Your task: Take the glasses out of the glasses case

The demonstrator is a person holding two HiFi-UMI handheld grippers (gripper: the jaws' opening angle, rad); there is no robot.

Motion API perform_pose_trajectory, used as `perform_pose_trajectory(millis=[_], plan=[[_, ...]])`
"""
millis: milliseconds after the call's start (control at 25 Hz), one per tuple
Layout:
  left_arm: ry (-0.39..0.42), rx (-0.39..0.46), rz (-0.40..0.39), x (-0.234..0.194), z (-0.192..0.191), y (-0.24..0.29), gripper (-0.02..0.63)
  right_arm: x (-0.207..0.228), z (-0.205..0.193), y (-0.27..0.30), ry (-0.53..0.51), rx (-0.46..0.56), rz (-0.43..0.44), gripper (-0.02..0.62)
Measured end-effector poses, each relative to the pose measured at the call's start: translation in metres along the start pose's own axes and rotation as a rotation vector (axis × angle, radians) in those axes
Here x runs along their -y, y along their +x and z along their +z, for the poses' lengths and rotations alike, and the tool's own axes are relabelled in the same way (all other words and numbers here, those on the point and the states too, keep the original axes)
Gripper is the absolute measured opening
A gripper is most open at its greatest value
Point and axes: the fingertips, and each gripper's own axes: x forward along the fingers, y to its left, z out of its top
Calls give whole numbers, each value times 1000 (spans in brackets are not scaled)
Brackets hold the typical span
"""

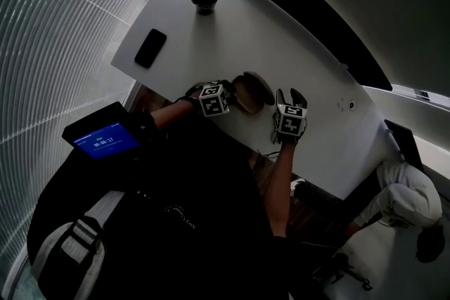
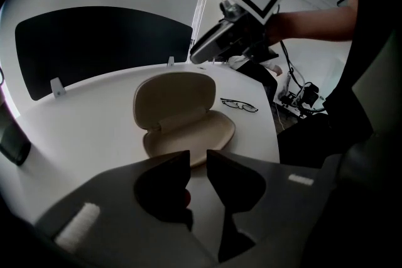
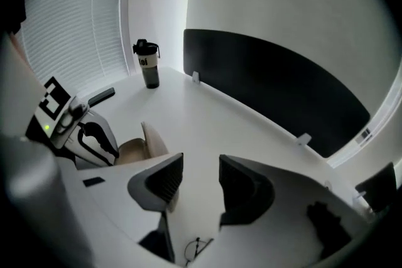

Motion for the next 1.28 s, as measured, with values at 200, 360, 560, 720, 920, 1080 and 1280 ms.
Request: perform_pose_trajectory(millis=[200,360,560,720,920,1080,1280], plan=[[28,-10,7,-3,-2,7,92,-34,14,36,-87,-56,97,184],[9,-2,-24,2,-4,5,92,-65,2,28,-158,-91,161,184],[-2,15,-25,1,-2,2,92,-87,-12,23,-214,-91,164,183],[-8,6,-35,3,-4,0,92,-92,-18,21,-264,-98,139,183],[4,-7,-54,9,-13,-7,92,-110,-24,29,-438,-82,81,183],[-1,10,-33,3,-15,-7,92,-126,-32,35,-515,-14,9,34],[-13,137,49,9,14,-48,87,-121,-3,-26,-274,242,-69,21]])
